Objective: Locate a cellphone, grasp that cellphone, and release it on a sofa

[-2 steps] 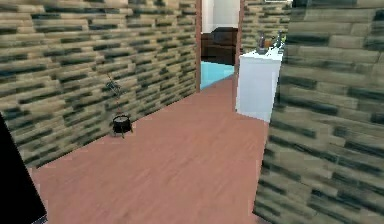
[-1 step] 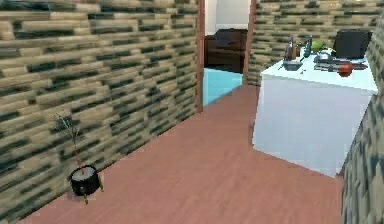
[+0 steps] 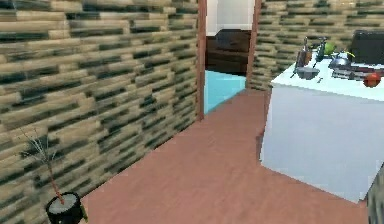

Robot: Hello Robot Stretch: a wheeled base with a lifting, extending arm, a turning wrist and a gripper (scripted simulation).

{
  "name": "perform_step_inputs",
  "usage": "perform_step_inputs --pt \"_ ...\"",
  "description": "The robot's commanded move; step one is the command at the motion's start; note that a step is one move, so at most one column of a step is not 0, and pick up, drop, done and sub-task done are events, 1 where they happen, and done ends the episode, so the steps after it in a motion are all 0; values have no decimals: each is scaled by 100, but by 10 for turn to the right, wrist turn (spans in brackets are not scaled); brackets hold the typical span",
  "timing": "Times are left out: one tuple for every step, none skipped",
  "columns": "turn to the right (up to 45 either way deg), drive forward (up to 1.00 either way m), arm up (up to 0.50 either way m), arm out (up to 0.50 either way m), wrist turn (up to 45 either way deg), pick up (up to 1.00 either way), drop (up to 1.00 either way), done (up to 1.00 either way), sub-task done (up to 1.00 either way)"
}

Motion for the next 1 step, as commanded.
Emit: perform_step_inputs --pt "0 100 0 0 0 0 0 0 0"
